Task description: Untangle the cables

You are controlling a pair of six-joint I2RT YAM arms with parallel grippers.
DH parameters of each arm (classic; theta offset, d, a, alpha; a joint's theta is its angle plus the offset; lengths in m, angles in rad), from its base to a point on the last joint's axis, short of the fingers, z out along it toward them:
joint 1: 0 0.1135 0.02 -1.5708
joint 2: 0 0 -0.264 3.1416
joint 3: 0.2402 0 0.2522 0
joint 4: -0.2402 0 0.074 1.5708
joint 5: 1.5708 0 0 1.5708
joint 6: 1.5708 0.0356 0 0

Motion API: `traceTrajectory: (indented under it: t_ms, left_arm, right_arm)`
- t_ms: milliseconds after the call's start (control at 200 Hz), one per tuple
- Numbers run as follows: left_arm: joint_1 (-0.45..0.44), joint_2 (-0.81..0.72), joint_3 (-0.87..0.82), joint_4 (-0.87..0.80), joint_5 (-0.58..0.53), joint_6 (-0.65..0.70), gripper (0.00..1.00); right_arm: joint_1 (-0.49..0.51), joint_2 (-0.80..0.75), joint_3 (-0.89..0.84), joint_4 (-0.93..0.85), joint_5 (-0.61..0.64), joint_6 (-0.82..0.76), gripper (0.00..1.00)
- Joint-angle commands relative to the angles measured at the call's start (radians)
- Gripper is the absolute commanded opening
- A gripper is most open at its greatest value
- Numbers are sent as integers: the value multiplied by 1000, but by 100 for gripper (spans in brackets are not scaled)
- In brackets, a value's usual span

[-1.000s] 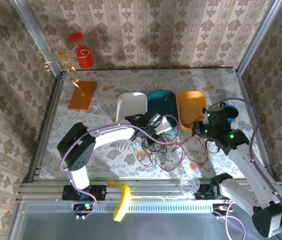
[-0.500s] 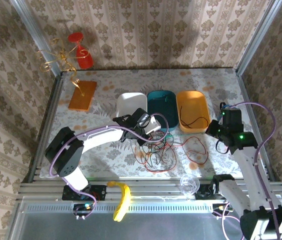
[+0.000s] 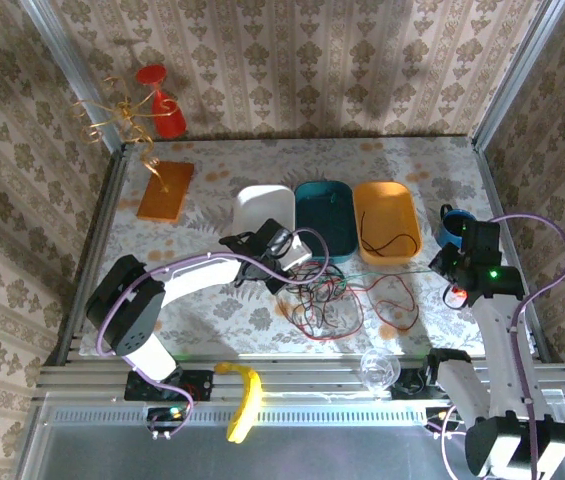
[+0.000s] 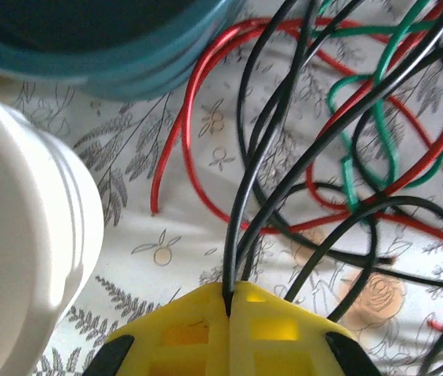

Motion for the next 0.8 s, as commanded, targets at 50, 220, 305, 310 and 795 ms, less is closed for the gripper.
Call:
traceTrajectory:
  t_ms: [50, 220, 305, 310, 795]
  left_arm:
    - [25, -35, -33, -77, -77, -15, 0]
    - [54, -55, -39, -85, -79, -10, 0]
    - [70, -67, -42, -93, -83, -10, 0]
    - [70, -68, -42, -93, -83, -10, 0]
    - [0, -17, 50, -73, -21, 11, 0]
  right_arm:
    - [-91, 6, 5, 3, -35, 53, 0]
    - [-159, 37, 1, 47, -130, 91, 0]
    - [-192, 45, 19, 53, -142, 97, 0]
    - [-193, 45, 20, 54, -144, 97, 0]
    - [413, 136, 88, 346, -359, -2, 0]
